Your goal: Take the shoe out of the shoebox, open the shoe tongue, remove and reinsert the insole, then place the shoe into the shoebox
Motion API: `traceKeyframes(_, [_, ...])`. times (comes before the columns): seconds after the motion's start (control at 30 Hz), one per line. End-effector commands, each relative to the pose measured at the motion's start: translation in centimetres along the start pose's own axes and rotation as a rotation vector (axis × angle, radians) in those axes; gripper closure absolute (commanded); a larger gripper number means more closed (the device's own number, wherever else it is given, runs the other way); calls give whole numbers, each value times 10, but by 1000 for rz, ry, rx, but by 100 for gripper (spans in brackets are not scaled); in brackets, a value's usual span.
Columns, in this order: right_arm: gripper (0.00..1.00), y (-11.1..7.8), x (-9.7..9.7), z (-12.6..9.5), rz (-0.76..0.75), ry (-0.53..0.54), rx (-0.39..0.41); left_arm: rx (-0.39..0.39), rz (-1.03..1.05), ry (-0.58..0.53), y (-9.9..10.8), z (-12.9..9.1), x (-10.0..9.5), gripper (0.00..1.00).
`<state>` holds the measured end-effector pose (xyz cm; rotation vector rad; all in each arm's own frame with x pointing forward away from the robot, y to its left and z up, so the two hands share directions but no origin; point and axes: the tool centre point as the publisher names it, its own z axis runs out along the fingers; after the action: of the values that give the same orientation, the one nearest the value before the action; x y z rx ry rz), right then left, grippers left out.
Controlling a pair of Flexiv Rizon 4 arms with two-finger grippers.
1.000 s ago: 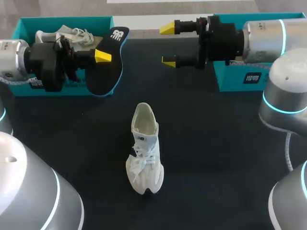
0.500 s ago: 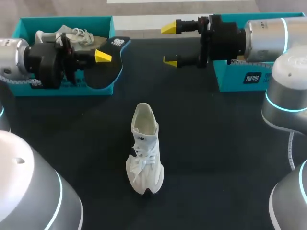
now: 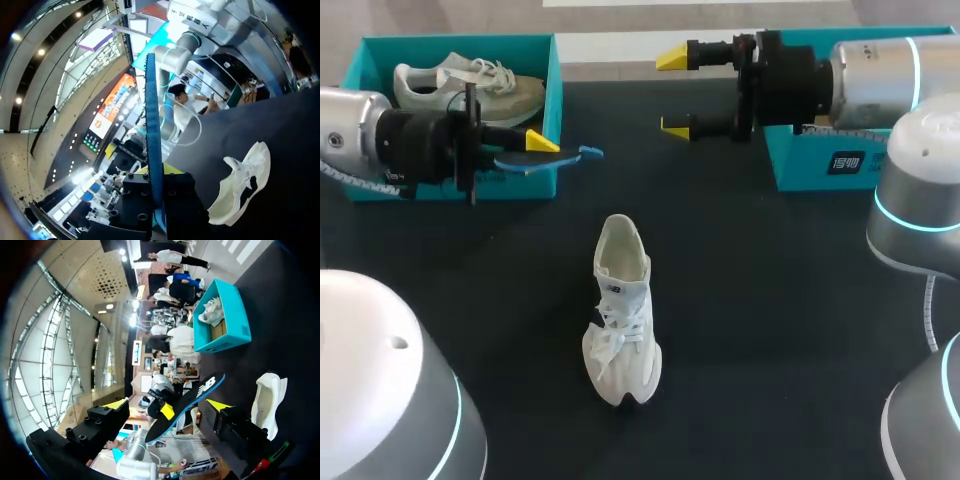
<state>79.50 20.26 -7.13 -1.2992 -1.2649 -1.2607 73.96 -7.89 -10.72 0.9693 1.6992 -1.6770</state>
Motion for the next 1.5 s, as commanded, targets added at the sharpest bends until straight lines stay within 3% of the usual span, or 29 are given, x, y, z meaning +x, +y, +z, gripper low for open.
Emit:
traceKeyframes(0.03, [0, -1, 0, 2, 0, -2, -4, 198, -775, -4, 0, 0, -2, 100])
traceKeyframes(0.37, [0, -1, 0, 2, 0, -2, -4, 198, -775, -4, 0, 0, -2, 100])
traceKeyframes(0.47, [0, -1, 0, 2, 0, -2, -4, 142, -1013, 83, 2, 2, -1, 100])
traceKeyframes(0.6, [0, -1, 0, 2, 0, -2, -4, 43, -1140, 171, 2, 1, -3, 100])
traceKeyframes(0.67, [0, -1, 0, 2, 0, -2, -4, 33, -1241, 225, 4, 1, -3, 100])
traceKeyframes(0.73, [0, -1, 0, 2, 0, -2, -4, 36, -1333, 238, 6, 1, -2, 100])
traceKeyframes(1.0, [0, -1, 0, 2, 0, -2, -4, -99, -1658, 271, 3, -1, 5, 100])
traceKeyframes(1.5, [0, -1, 0, 2, 0, -2, -4, -99, -1658, 271, 3, -1, 5, 100])
